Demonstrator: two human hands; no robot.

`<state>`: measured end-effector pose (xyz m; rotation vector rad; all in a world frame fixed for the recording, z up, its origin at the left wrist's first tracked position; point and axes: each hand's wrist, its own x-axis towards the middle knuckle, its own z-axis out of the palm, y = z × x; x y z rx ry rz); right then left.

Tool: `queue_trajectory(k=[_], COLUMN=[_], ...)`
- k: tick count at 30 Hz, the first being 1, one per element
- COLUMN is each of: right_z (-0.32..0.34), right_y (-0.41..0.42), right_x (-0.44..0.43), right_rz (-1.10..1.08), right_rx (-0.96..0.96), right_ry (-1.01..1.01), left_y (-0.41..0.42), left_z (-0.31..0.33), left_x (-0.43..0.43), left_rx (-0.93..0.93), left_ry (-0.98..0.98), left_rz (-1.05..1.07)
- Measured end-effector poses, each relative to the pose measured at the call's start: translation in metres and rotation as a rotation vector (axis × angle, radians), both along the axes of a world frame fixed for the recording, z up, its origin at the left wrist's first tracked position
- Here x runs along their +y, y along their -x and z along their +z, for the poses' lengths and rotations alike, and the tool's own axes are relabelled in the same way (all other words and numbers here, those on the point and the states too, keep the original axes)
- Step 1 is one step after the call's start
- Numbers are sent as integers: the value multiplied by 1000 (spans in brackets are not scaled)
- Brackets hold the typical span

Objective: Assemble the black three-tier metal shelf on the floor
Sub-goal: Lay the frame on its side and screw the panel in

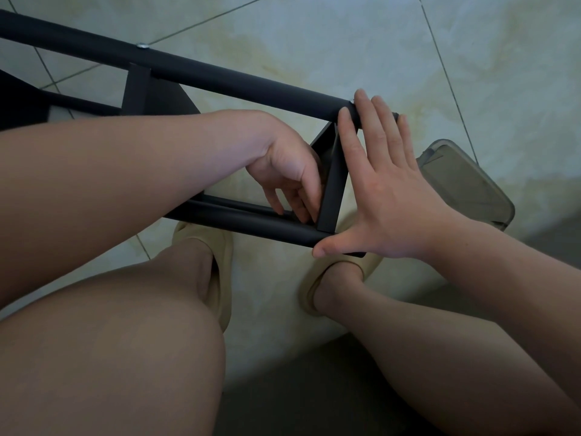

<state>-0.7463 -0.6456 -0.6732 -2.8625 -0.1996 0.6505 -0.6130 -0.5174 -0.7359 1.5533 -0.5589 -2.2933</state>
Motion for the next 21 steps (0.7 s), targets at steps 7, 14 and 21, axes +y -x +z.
queue_trajectory(k=[7,14,21], right_z=[0,-1,-2], right_y=[0,0,0], right_x=[0,-1,-1], right_rz=[-1,3,6], right_rx=[-2,-6,-10], right_ry=[-7,-8,-7], left_y=[1,4,7], left_z=[-2,-4,-5], left_x=[-2,1,0], left_rx=[-47,13,-4], left_ry=[-12,-24,-30], left_rz=[-55,13,14])
